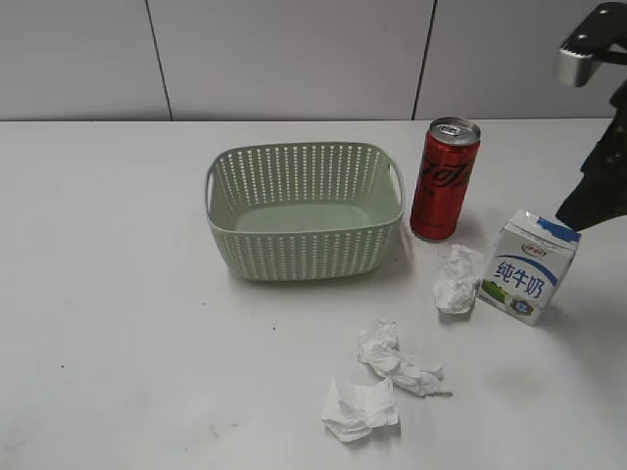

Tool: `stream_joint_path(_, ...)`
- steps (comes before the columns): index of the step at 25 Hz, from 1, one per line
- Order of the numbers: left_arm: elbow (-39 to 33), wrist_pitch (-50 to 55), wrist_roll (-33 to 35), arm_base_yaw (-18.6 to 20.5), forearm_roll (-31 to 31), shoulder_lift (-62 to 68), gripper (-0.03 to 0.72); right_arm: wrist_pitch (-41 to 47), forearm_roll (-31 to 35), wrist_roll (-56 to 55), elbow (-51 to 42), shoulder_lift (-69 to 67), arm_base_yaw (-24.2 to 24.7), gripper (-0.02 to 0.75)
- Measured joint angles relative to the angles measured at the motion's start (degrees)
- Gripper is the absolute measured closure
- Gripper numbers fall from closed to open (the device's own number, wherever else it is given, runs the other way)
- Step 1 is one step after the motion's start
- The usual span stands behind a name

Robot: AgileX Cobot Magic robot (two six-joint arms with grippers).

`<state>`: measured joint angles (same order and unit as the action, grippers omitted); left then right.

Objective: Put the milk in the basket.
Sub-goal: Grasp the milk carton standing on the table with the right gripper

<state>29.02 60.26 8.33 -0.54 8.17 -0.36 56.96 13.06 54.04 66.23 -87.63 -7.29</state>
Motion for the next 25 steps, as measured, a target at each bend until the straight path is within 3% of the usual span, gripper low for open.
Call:
stream_joint_path(8,0.0,0.0,0.0,0.0,0.0,0.0,0.453,-6.28,-1.07,2.8,0.69,-9.02,-1.86,0.145)
stream_joint_path(18,0.0,0.0,0.0,0.0,0.0,0.0,0.453,-8.0,-3.21,2.34,0.71,-15.72,-1.86,0.16)
stream_joint_path(22,0.0,0.0,0.0,0.0,0.0,0.0,0.453,-8.14,-3.21,1.59,0.71,-16.68,-1.86,0.246)
stream_joint_path(25,0.0,0.0,0.0,0.0,0.0,0.0,0.453,-7.96,-3.21,0.74,0.71,-16.74,-1.86,0.372)
